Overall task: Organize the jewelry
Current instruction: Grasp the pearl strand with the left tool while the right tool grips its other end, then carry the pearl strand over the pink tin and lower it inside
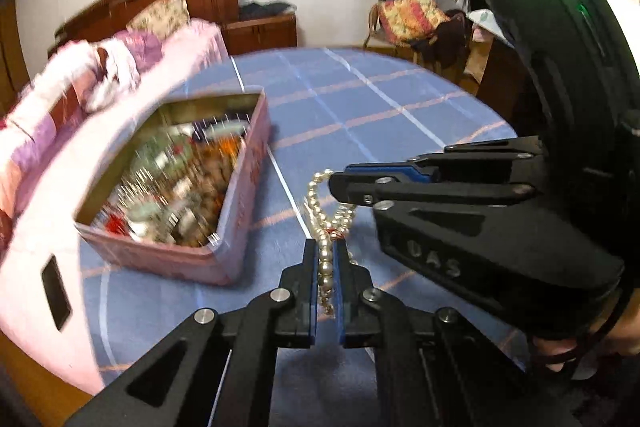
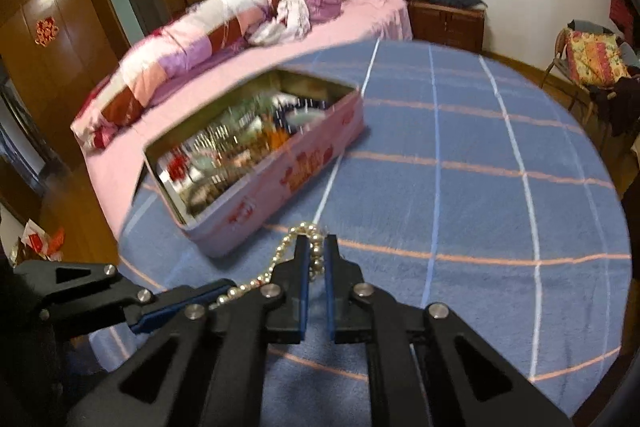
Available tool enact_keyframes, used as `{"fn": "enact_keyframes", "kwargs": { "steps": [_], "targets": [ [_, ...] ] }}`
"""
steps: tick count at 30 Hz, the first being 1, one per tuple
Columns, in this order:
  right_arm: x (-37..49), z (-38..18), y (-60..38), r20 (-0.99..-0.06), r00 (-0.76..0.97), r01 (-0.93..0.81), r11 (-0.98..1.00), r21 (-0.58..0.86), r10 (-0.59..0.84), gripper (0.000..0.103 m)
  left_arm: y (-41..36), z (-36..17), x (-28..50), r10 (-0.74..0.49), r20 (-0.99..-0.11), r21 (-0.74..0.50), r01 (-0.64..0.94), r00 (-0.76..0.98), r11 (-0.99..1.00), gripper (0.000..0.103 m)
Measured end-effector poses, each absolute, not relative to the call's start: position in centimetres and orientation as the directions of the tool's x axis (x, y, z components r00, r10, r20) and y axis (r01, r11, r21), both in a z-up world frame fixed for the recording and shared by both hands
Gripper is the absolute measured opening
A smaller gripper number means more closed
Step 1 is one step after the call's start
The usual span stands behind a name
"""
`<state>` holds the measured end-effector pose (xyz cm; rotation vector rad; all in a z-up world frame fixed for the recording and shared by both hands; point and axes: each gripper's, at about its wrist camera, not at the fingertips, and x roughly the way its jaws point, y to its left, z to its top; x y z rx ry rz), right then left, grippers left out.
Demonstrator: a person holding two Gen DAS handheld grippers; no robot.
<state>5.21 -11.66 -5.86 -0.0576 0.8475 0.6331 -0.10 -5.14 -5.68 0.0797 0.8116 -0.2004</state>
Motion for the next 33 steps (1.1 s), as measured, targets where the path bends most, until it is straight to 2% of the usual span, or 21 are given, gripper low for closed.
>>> {"fn": "enact_keyframes", "kwargs": {
  "steps": [7,14,33],
  "targets": [
    [5.2,-1.9,-11.1,-0.645,0.532,-0.57,0.795,0.206,0.549,0.01,-3.7,-2.4,0.5,-0.14,-0.679,0.016,0.205,0.721,0.979,0.005],
    [7.0,-0.7,-8.7,-0.615,0.536,-0.594,0.776,0.211,0.578,0.01,-0.9,-1.0,2.3,-0.08,-0.66,0.067,0.165,0.747,0.984,0.005],
    [8.8,0.6,-3.4,-0.617,0.53,-0.646,0.749,0.15,0.581,0.01,4.1,-0.6,4.4,0.014,-0.646,0.095,0.062,0.763,0.994,0.005]
  ]
}}
